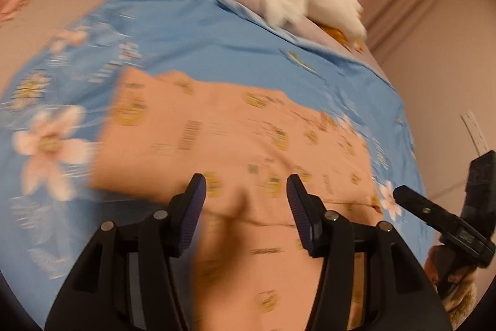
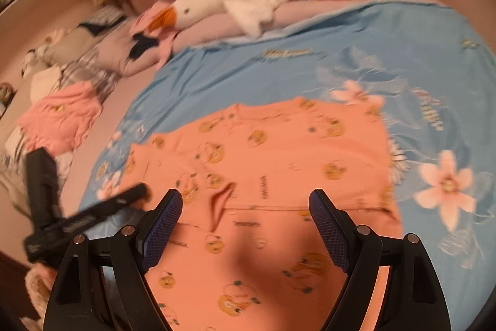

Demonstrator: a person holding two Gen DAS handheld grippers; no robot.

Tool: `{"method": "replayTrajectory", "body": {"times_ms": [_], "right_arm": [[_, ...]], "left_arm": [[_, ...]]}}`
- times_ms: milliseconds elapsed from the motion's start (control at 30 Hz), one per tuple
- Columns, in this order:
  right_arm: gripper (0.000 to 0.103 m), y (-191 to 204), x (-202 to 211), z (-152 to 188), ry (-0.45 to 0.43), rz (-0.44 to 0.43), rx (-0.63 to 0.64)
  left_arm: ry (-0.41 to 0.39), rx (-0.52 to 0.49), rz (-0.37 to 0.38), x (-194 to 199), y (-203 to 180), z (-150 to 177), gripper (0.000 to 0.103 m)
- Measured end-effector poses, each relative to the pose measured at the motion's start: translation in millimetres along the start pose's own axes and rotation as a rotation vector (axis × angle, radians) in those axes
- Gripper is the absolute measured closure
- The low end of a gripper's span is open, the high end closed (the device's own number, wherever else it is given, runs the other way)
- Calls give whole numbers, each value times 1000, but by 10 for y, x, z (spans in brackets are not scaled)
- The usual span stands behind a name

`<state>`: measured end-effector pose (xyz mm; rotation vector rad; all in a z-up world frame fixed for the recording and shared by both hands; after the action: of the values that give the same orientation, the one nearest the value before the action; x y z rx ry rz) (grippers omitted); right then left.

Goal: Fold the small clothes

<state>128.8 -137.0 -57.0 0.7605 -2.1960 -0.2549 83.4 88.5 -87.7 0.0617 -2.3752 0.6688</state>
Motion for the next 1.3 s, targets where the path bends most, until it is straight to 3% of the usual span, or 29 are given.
{"method": "replayTrajectory", "body": {"times_ms": [167,333,500,633,700,733,767,867,1100,1300], "right_arm": [[19,145,-510,103,141,-114,-1],[20,269,-958,271,255,-146,3],[26,442,-1116,324,290,-155,58],[44,508,-1195,319,282,-129,105],[72,510,-1207,297,260,-86,150],[80,502,-1215,276,252,-66,167],[93,497,-1201,262,244,-64,169],[96,515,-1090,190,216,-104,176],[96,552,-571,-312,48,-129,225],[96,359,-383,-733,-50,-70,195]], "left_arm": [[-14,34,-147,237,408,82,49],[-6,93,-185,371,683,177,49],[-12,134,-201,449,807,198,49],[-14,145,-201,473,830,206,48],[-15,141,-204,475,826,212,48],[-14,143,-203,472,822,213,48],[-14,142,-200,469,822,212,49],[-18,146,-193,480,826,208,49],[-18,175,-189,454,818,176,49],[-11,147,-170,406,711,142,49]]}}
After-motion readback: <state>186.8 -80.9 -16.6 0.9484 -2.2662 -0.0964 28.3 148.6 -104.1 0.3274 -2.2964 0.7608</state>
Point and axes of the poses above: each gripper's, at about its wrist camera, not at the fingertips, and x roughly against the way its jaws point, y to its left, z to its underside, the point moved 3 cm from there along -x, roughly the way its jaws point, and after that the axes turned 9 degrees about -y, right-handed, at the moved point
